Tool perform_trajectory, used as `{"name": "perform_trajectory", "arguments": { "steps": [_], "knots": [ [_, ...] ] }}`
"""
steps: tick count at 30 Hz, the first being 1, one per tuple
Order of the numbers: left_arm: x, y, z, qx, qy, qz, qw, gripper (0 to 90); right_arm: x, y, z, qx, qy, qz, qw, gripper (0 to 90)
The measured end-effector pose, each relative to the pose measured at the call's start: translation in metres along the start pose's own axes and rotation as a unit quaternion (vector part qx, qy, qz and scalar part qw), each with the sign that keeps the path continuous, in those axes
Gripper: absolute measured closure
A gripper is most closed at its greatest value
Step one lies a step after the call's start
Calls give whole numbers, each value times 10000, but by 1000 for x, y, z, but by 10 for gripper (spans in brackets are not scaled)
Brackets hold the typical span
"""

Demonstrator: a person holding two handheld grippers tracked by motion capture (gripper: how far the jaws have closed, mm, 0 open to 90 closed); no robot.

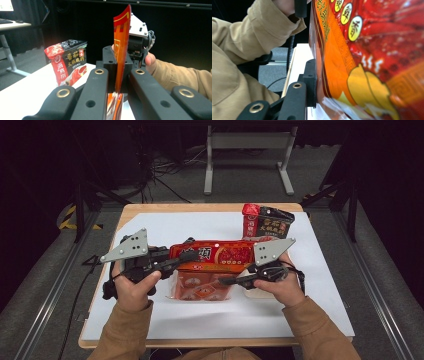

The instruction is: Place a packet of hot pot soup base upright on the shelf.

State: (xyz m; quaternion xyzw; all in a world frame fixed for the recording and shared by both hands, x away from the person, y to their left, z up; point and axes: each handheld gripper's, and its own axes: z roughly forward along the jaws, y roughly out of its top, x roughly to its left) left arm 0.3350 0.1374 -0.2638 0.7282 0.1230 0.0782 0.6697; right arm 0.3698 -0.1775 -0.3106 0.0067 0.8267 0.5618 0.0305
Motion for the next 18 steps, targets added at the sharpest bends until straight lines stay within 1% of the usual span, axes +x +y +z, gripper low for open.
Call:
{"name": "perform_trajectory", "arguments": {
  "steps": [2,3,4,5,6,8,10,12,13,14,15,16,18],
  "knots": [
    [-1,1,-2,-40,84,43,9999,846,1,3,-2,46,66,90,9999,706],
    [-1,2,-3,-48,104,27,9999,821,2,6,-4,96,57,102,9999,706],
    [-1,2,-3,-48,104,27,9999,765,2,6,-4,96,57,102,9999,706],
    [-1,2,-4,-42,118,9,9999,684,5,10,-7,173,-36,110,9998,706],
    [0,3,-5,52,69,-37,10000,633,5,12,-8,195,-77,105,9997,706],
    [2,3,-8,85,143,-35,9999,578,7,14,-11,232,-155,110,9995,706],
    [3,3,-10,129,166,-29,9998,529,8,17,-14,279,-237,126,9993,706],
    [4,3,-11,147,180,-22,9997,495,8,19,-16,308,-273,125,9991,706],
    [5,3,-14,176,230,8,9996,479,9,22,-20,343,-361,135,9987,706],
    [5,3,-15,179,234,-18,9996,466,9,23,-22,356,-390,156,9985,706],
    [5,3,-16,223,226,-32,9995,465,9,24,-24,361,-409,177,9984,706],
    [6,3,-17,246,235,1,9994,465,9,26,-26,365,-426,215,9982,706],
    [7,2,-20,276,305,-3,9992,464,7,27,-30,369,-474,283,9978,706]
  ]
}}
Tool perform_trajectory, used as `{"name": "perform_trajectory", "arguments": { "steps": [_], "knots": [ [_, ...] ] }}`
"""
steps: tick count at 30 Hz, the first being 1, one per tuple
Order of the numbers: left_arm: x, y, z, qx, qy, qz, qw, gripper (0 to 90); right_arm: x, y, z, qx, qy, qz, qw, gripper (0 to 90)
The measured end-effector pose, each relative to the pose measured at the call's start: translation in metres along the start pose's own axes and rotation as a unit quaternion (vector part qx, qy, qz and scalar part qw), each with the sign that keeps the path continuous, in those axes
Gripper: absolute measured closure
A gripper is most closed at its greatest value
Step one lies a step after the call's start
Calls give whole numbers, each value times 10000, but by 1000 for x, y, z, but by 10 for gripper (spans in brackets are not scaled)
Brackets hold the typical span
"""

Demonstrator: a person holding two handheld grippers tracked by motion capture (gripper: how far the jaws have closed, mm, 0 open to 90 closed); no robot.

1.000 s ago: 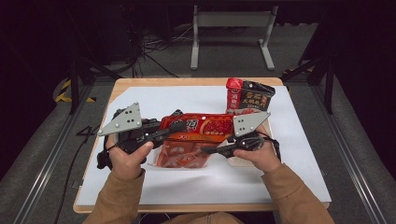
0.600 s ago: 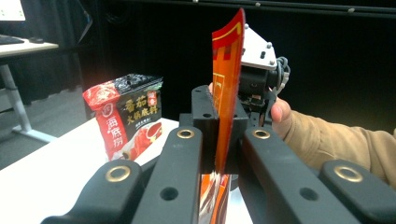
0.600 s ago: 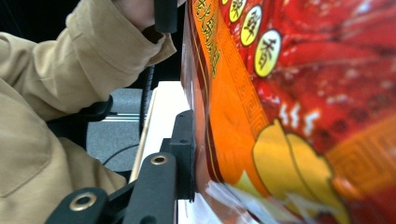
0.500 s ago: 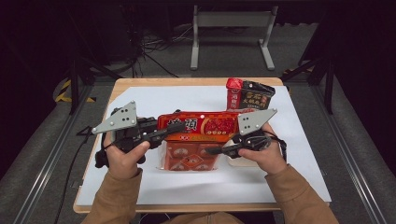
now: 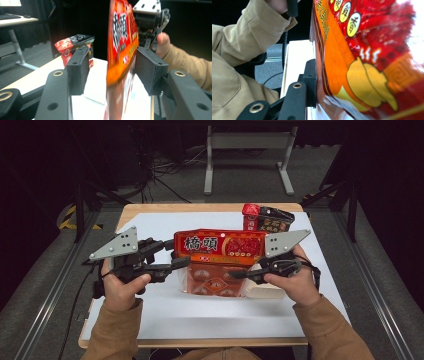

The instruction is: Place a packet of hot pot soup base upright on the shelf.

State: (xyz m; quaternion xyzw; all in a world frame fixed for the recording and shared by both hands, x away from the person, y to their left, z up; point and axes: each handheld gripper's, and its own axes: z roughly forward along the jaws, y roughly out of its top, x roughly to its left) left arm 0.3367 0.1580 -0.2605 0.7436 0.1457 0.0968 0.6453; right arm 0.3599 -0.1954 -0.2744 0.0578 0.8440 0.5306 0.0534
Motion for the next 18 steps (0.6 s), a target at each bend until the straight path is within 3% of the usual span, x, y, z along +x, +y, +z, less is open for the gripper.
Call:
{"name": "perform_trajectory", "arguments": {
  "steps": [3,8,18],
  "knots": [
    [2,-2,-2,67,67,-7,10000,457,-3,3,-9,17,-106,49,9999,706],
    [7,-5,-6,176,364,35,9992,426,-7,8,-25,-56,-242,119,9996,706],
    [24,-18,-9,264,612,-135,9977,381,-13,21,-51,-98,-574,118,9982,706]
  ]
}}
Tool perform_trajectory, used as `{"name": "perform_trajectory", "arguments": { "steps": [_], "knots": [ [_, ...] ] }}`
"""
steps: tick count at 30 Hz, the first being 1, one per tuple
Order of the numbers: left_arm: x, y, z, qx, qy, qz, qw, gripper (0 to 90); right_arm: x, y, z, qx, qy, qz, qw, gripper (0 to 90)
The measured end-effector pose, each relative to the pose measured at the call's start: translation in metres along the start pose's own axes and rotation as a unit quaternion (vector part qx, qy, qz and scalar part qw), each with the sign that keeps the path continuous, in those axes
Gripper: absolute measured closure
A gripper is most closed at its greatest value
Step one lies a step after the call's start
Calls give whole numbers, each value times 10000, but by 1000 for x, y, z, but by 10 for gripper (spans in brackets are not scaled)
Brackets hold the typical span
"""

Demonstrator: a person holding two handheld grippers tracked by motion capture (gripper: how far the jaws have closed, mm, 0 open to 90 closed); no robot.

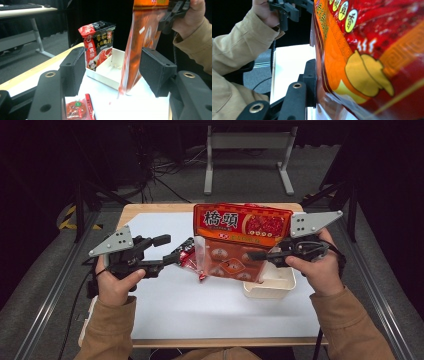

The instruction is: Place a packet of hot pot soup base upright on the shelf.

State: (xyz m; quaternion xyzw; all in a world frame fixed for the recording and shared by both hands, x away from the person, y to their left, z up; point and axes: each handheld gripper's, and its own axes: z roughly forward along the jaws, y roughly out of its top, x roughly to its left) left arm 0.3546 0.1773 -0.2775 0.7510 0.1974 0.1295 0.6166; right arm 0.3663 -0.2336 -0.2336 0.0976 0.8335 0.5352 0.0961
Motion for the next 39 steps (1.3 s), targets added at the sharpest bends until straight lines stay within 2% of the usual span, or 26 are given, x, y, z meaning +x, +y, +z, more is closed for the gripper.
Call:
{"name": "perform_trajectory", "arguments": {
  "steps": [2,5,9,15,19,25,33,39],
  "knots": [
    [2,-2,0,17,26,-68,10000,372,-3,0,-4,-2,-65,-1,10000,706],
    [5,-3,-1,54,168,-50,9998,361,-7,-1,-10,-25,-159,58,9999,706],
    [7,-4,-1,37,220,-61,9997,339,-11,-3,-16,-46,-225,93,9997,706],
    [13,-8,-2,47,335,-111,9994,310,-19,-9,-27,-6,-515,124,9986,706],
    [21,-13,-1,74,488,-125,9987,270,-24,-13,-34,-35,-668,177,9976,706],
    [30,-20,-1,96,585,-241,9979,265,-27,-16,-40,-24,-816,213,9964,705],
    [38,-27,0,145,784,-255,9965,229,-36,-22,-49,-14,-1121,274,9933,706],
    [43,-31,2,182,849,-291,9958,218,-41,-28,-53,-33,-1278,330,9912,706]
  ]
}}
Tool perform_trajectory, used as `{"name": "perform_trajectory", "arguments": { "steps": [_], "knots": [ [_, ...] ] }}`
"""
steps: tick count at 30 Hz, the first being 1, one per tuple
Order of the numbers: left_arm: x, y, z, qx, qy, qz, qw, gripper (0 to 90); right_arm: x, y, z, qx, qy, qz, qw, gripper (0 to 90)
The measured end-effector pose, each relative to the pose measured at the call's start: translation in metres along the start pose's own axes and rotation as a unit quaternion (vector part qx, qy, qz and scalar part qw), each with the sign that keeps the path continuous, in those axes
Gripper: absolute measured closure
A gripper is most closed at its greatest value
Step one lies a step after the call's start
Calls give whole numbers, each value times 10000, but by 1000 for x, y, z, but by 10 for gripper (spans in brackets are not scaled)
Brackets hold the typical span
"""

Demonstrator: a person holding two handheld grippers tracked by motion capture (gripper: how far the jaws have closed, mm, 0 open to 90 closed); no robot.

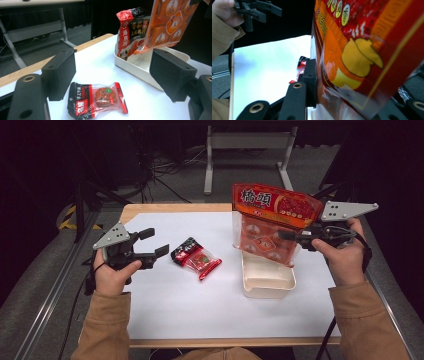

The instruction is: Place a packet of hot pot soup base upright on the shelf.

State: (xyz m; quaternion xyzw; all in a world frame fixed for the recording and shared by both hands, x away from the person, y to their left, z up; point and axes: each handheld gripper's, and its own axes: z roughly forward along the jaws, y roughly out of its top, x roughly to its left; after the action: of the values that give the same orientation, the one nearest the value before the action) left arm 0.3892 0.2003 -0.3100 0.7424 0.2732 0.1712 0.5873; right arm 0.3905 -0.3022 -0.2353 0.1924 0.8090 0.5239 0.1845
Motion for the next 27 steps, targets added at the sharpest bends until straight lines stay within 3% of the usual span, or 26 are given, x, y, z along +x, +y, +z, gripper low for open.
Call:
{"name": "perform_trajectory", "arguments": {
  "steps": [11,20,27],
  "knots": [
    [10,-9,4,126,76,-158,9998,218,-12,-24,6,-160,-216,311,9992,706],
    [13,-13,7,176,109,-156,9997,216,-14,-38,14,-95,-345,437,9984,706],
    [15,-15,8,218,136,-180,9995,216,-10,-49,20,60,-586,505,9970,705]
  ]
}}
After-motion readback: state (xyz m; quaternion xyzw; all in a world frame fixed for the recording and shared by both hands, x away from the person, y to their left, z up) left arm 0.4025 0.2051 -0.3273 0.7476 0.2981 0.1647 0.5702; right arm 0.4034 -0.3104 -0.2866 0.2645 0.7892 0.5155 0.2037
